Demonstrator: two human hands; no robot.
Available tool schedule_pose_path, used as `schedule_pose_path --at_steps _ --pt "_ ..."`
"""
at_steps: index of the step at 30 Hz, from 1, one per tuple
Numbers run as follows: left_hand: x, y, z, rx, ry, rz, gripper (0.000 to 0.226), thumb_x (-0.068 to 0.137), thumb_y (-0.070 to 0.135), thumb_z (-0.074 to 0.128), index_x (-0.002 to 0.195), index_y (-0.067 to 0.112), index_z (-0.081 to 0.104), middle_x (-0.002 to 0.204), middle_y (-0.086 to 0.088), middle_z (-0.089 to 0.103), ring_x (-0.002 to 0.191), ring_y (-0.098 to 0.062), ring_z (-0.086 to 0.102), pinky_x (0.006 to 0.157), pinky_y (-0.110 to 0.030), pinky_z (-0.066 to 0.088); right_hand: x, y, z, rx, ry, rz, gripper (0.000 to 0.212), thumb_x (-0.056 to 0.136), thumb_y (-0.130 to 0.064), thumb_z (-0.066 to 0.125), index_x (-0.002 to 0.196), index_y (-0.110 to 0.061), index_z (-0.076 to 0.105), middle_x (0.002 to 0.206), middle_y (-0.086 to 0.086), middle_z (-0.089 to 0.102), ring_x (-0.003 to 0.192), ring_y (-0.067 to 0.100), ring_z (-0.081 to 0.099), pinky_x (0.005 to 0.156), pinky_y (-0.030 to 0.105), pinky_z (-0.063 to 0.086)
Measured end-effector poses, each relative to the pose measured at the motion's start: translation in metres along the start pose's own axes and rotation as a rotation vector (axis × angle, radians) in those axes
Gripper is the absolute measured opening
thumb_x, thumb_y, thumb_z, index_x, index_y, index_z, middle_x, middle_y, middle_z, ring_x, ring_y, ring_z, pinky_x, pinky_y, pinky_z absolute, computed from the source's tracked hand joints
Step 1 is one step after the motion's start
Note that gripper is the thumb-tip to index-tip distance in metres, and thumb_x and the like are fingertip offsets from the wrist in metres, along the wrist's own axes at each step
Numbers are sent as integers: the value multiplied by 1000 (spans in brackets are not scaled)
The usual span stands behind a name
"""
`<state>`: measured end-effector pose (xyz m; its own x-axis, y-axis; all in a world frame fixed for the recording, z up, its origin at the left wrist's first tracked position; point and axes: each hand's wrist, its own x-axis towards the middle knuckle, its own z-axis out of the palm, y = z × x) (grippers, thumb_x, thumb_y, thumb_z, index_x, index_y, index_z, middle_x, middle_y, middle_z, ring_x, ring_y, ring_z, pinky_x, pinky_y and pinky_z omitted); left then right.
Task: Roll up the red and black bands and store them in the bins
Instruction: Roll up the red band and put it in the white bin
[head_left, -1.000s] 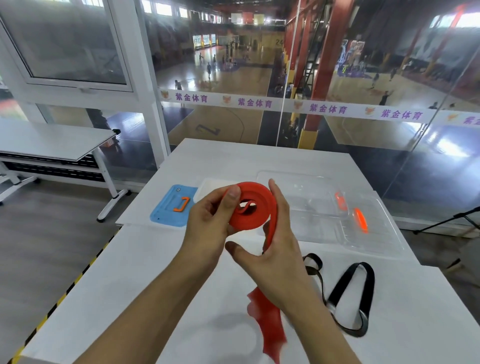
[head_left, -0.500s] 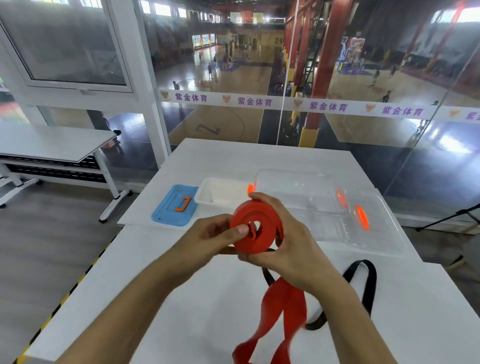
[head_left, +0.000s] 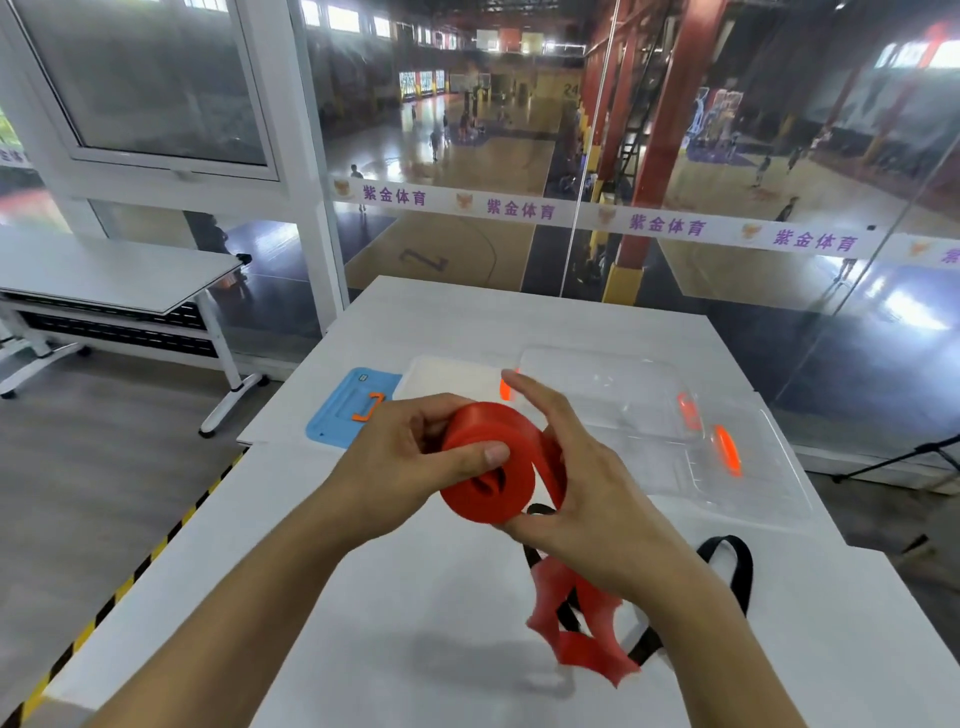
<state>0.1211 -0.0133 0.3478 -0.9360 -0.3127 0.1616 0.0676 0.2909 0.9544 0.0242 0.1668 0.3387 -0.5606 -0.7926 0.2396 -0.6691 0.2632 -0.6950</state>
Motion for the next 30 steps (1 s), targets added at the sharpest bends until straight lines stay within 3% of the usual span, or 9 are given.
schedule_pose_path --at_steps 6,11,13,15,18,21,24,26,30 --pt "8 9 10 -79 214 31 48 65 52 78 107 31 72 99 11 77 98 -10 73 81 -25 61 1 6 12 154 156 19 91 86 -5 69 144 -62 28 95 -17 60 73 13 60 71 25 55" --pt "11 13 14 -206 355 6 68 57 65 84 113 29 72 103 5 78 103 -21 73 94 -43 59 4 11 23 305 219 5 91 94 5 53 150 -62 26 87 2 59 77 29 59 80 46 59" --pt "12 13 16 -249 406 -14 72 55 67 80 116 29 70 107 4 77 107 -24 71 96 -48 58 5 11 28 281 292 -14 82 100 -4 54 152 -61 25 103 -16 62 83 18 62 88 45 58" --pt "10 15 21 -282 442 -1 68 58 65 74 115 28 71 105 5 77 105 -22 72 94 -46 60 8 7 34 244 360 -44 77 99 -12 56 154 -57 25 136 -29 54 108 5 61 104 44 52" --pt "9 15 32 -311 488 34 57 66 59 71 111 25 72 100 4 78 98 -16 74 85 -36 62 13 2 42 303 359 -37 90 91 -11 65 154 -57 21 151 -24 44 128 16 57 106 46 50" --pt "10 13 40 -289 467 24 52 72 59 65 110 24 68 96 8 77 92 -5 73 76 -21 60 16 -2 49 424 329 -12 111 77 -9 82 154 -56 17 153 -11 45 137 16 51 109 42 49" --pt "9 9 41 -181 344 -18 47 76 60 59 108 26 64 90 19 75 87 6 70 71 -9 53 18 -7 50 470 470 45 102 74 -22 91 148 -56 30 145 -18 50 129 4 55 101 21 52" --pt "7 4 38 -138 256 -55 49 78 59 60 111 24 64 94 19 75 91 3 71 77 -16 56 18 -5 48 436 494 61 95 73 -25 92 143 -57 36 138 -26 51 124 -3 55 91 12 52" --pt "3 2 18 -136 129 -129 50 74 53 68 113 20 69 101 6 77 99 -13 74 84 -30 62 16 6 32 334 337 22 93 72 -28 92 144 -52 39 141 -24 51 129 4 55 101 26 54"
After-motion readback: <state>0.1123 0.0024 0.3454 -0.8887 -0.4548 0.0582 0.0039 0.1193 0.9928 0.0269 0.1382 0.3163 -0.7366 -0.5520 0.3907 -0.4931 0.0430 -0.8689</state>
